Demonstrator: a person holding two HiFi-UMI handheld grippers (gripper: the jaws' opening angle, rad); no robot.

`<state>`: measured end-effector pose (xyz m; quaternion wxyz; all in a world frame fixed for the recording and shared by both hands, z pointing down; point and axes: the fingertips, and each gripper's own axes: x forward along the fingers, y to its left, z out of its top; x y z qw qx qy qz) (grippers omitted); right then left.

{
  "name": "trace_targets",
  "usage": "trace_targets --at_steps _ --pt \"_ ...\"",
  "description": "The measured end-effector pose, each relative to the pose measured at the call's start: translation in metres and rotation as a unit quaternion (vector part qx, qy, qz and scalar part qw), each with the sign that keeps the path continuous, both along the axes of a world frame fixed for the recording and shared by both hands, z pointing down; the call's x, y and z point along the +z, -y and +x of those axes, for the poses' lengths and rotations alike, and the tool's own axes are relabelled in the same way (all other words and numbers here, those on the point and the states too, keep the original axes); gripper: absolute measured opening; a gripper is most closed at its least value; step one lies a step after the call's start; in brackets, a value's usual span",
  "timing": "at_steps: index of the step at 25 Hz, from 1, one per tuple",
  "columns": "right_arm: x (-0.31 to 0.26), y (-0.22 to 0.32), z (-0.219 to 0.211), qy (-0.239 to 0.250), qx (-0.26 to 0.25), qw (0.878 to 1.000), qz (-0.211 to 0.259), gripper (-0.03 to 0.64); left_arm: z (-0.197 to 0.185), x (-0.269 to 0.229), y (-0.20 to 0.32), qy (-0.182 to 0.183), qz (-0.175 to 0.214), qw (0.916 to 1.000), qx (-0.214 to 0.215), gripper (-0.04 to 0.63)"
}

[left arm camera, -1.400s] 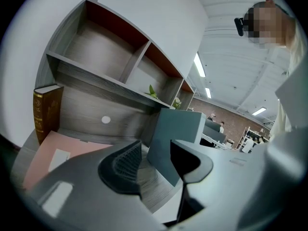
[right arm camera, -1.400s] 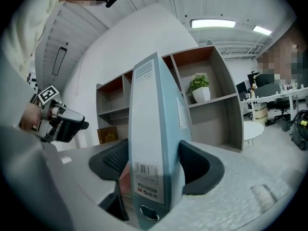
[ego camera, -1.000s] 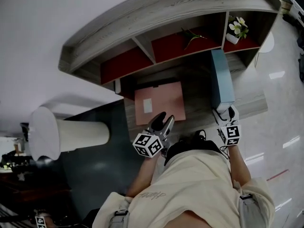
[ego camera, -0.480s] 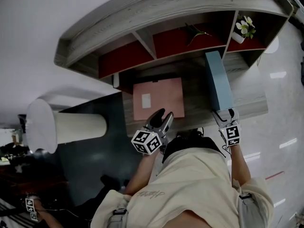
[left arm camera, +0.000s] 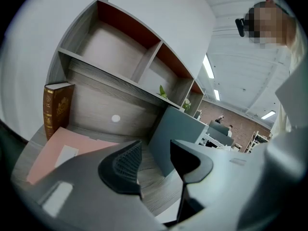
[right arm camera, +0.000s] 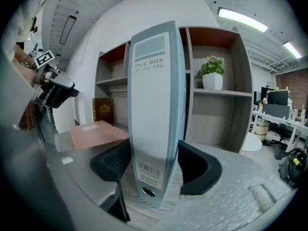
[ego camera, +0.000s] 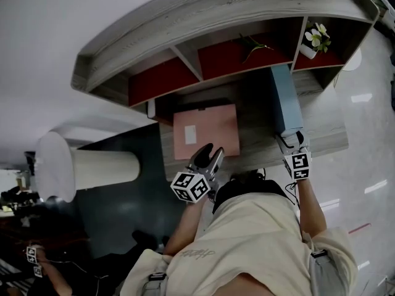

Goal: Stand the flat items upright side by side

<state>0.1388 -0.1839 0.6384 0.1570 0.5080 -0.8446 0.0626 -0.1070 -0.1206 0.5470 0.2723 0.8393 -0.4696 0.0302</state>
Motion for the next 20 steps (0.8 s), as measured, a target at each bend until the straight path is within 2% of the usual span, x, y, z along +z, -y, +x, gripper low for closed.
trace_targets --at_steps 20 --pt "0.001 0.060 0.021 0.009 0.010 1.000 -0.005 0.295 0.009 -0.001 0.023 0.000 -0.008 0.9999 -0.011 0.204"
